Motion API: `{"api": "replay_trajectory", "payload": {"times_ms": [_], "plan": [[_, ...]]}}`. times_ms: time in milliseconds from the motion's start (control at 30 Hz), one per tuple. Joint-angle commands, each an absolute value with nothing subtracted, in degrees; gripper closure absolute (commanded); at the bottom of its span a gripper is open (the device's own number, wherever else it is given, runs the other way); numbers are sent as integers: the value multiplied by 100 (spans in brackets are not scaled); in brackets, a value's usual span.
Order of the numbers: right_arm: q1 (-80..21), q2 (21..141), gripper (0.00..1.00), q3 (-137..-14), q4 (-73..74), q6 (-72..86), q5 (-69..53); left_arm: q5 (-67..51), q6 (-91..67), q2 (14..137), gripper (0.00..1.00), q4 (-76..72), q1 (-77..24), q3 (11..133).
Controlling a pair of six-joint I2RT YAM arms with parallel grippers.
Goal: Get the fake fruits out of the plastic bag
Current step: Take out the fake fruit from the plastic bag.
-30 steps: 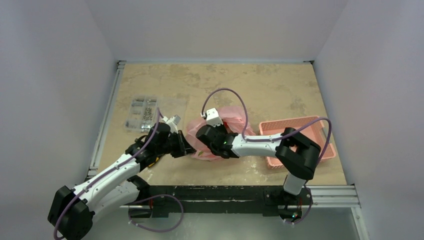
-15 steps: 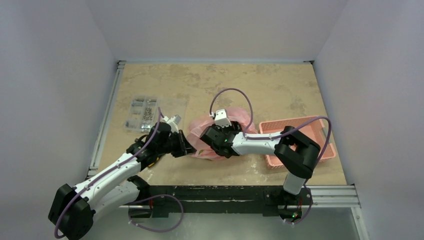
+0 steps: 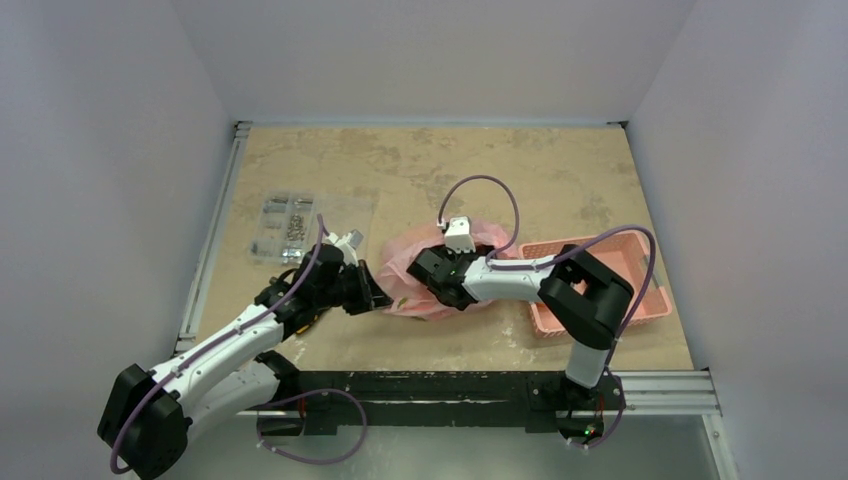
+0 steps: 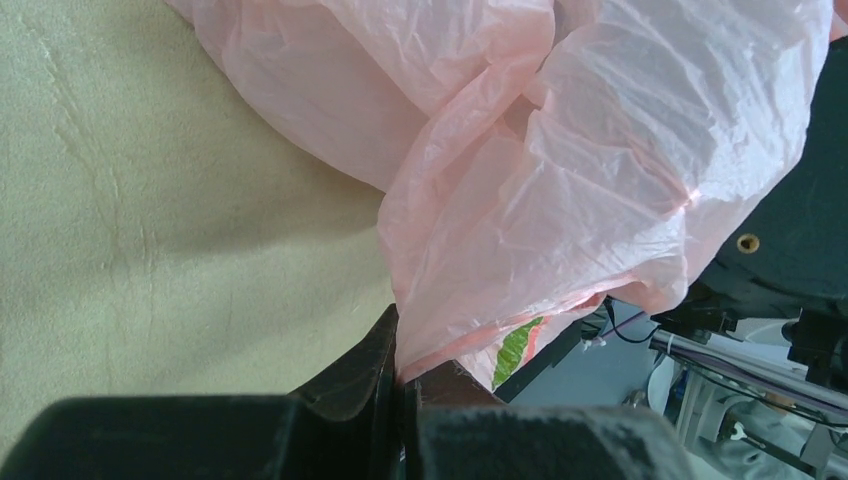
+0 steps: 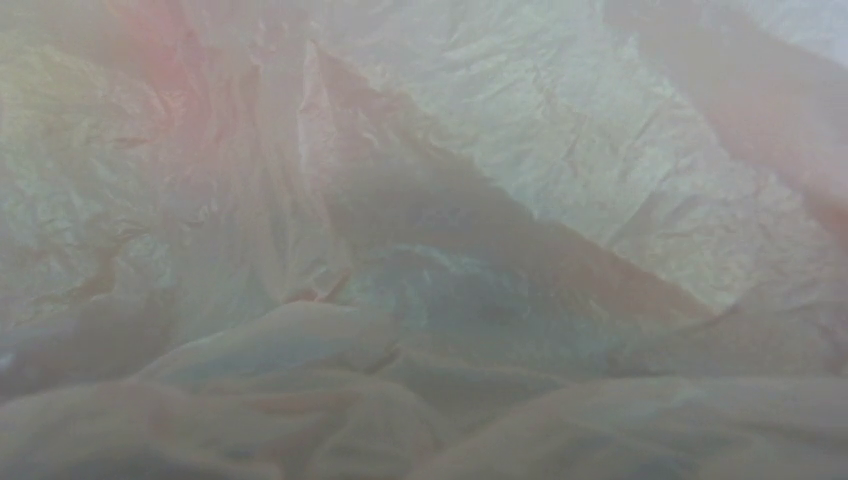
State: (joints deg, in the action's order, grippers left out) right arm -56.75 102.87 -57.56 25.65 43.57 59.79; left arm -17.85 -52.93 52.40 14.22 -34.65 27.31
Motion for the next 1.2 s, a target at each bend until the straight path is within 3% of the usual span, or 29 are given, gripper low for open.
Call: {"api": "replay_trajectory", "payload": {"times_ms": [0, 67, 300, 400, 533, 733, 1167], "plan": [[-5490, 10222, 11, -5537, 1928, 4412, 5889, -1888, -5256, 5234, 100, 1210, -3498, 2824], [-5474, 10194, 14, -5484, 1586, 4177, 5805, -1875, -5272, 5202, 100, 1233, -3497, 2815], [-5458, 10267, 45, -5465, 1205, 3916, 5676, -1771, -5317, 5091, 100, 1361, -3495, 2814], [-5465, 10160, 65, -5330, 1166, 3897, 5703, -1740, -5309, 5052, 100, 1422, -3505, 2813], [-5488, 9833, 83, -5026, 806, 3552, 5426, -1731, -5300, 5071, 100, 1397, -3497, 2817], [-5743, 9016, 100, -4548, 257, 3063, 4686, -1753, -5295, 5127, 100, 1321, -3498, 2801], [-5748, 6995, 100, -3329, -1118, 2780, 2496, -1778, -5292, 5237, 100, 1190, -3498, 2770]]}}
